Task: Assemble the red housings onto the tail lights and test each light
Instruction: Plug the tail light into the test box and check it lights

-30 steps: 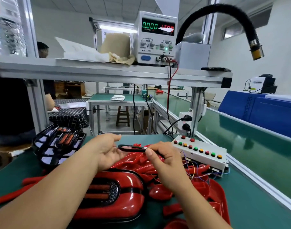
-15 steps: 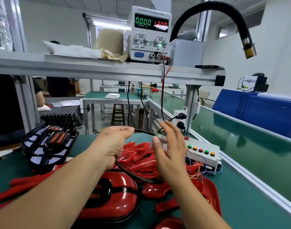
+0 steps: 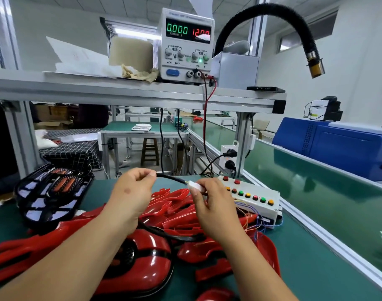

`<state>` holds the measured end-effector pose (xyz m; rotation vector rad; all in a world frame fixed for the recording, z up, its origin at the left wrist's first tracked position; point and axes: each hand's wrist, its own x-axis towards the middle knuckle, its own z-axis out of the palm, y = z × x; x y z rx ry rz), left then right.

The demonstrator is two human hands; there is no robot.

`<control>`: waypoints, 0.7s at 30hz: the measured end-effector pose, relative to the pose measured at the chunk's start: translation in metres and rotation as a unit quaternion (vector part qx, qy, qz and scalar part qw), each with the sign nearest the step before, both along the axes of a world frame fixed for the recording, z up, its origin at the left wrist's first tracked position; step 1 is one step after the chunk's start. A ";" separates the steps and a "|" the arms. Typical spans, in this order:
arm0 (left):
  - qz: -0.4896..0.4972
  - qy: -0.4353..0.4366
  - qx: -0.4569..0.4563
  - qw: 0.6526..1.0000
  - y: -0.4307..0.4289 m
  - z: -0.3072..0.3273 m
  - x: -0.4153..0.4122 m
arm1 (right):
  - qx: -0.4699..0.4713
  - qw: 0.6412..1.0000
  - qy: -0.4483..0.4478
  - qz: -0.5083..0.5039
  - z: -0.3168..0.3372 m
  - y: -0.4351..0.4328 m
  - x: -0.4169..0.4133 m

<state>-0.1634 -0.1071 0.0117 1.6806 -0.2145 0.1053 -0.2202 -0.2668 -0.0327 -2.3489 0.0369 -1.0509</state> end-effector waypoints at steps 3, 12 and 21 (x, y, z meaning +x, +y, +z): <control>0.091 -0.268 0.321 0.904 0.008 -0.007 0.001 | -0.028 0.999 0.014 0.025 -0.002 0.002 0.001; -0.058 -0.281 0.545 0.788 -0.013 0.000 -0.013 | 0.001 0.994 -0.025 0.107 -0.004 0.013 -0.001; 0.018 -0.311 0.546 0.778 -0.002 -0.002 -0.011 | 0.007 0.984 0.006 0.176 -0.002 0.016 -0.004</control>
